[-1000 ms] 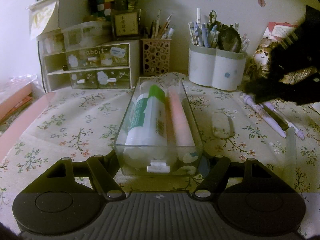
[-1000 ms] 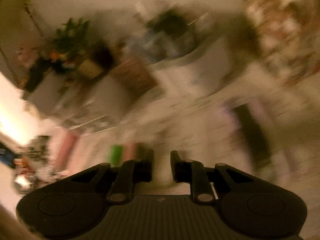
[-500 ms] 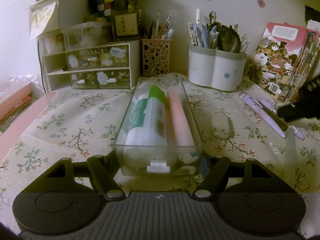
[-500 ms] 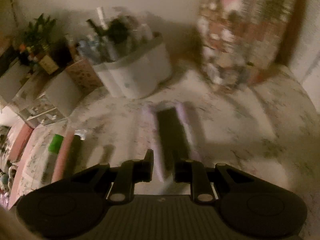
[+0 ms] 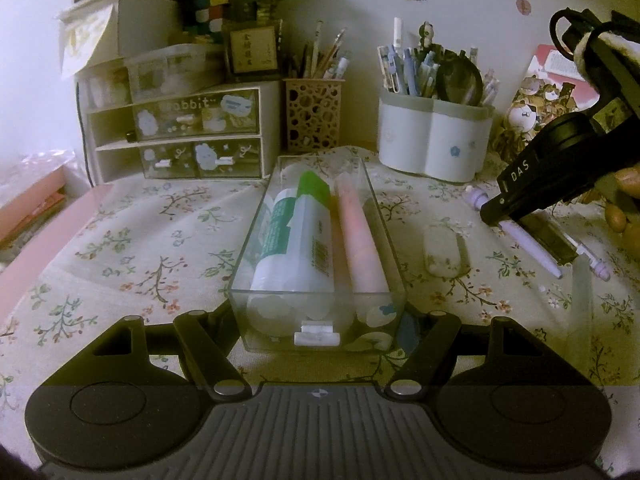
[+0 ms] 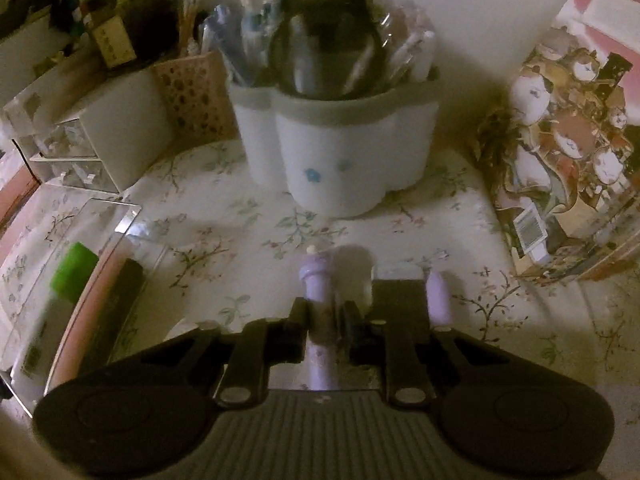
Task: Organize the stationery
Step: 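Move the right tool to the row and grasp the lilac pen, then carry the lilac pen into the clear box and release it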
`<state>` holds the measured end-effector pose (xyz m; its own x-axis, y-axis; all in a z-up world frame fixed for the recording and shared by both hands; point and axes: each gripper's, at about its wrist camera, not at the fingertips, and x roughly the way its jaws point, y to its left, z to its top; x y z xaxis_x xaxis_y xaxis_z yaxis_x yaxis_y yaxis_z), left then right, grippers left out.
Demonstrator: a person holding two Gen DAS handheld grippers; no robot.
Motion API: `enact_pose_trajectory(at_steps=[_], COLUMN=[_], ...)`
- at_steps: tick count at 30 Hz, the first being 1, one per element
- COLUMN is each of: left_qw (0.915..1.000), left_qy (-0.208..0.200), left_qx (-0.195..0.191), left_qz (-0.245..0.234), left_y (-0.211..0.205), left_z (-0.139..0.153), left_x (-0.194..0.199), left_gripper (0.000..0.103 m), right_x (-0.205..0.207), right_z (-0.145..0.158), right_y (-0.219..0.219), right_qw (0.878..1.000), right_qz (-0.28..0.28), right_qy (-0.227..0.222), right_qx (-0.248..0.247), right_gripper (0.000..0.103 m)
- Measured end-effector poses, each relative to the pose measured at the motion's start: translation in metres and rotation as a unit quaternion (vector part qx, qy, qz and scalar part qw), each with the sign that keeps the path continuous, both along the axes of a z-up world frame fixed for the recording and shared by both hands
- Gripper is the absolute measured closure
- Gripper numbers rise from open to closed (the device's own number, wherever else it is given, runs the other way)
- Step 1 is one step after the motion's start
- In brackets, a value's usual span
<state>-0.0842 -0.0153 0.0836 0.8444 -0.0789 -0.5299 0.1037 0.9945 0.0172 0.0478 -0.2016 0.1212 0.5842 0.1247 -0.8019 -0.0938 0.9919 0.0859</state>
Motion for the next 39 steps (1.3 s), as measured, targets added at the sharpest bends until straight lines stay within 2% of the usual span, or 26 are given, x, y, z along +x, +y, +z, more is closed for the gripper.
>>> enact_pose_trajectory(at_steps=[6, 14, 24, 31, 39], left_qw=[1.0, 1.0, 1.0, 1.0, 1.0], left_qy=[0.0, 0.0, 0.0, 0.0, 0.0], left_qx=[0.0, 0.0, -0.003, -0.005, -0.005], left_qz=[0.0, 0.0, -0.003, -0.002, -0.002], left_y=[0.0, 0.0, 0.001, 0.001, 0.002], left_z=[0.0, 0.0, 0.0, 0.0, 0.0], left_x=[0.0, 0.0, 0.001, 0.0, 0.0], left_gripper=[0.031, 0.031, 0.03, 0.03, 0.03], right_x=[-0.007, -0.029, -0.037, -0.04, -0.036], right_z=[0.008, 0.026, 0.02, 0.023, 0.023], right_y=[-0.02, -0.036, -0.047, -0.021, 0.008], right_qw=[0.996, 0.979, 0.965, 0.95, 0.945], right_qz=[-0.041, -0.06, -0.103, -0.107, -0.095], right_qy=[0.007, -0.01, -0.002, 0.003, 0.018], right_qx=[0.084, 0.194, 0.24, 0.292, 0.311], right_gripper=[0.084, 0.084, 0.084, 0.084, 0.084])
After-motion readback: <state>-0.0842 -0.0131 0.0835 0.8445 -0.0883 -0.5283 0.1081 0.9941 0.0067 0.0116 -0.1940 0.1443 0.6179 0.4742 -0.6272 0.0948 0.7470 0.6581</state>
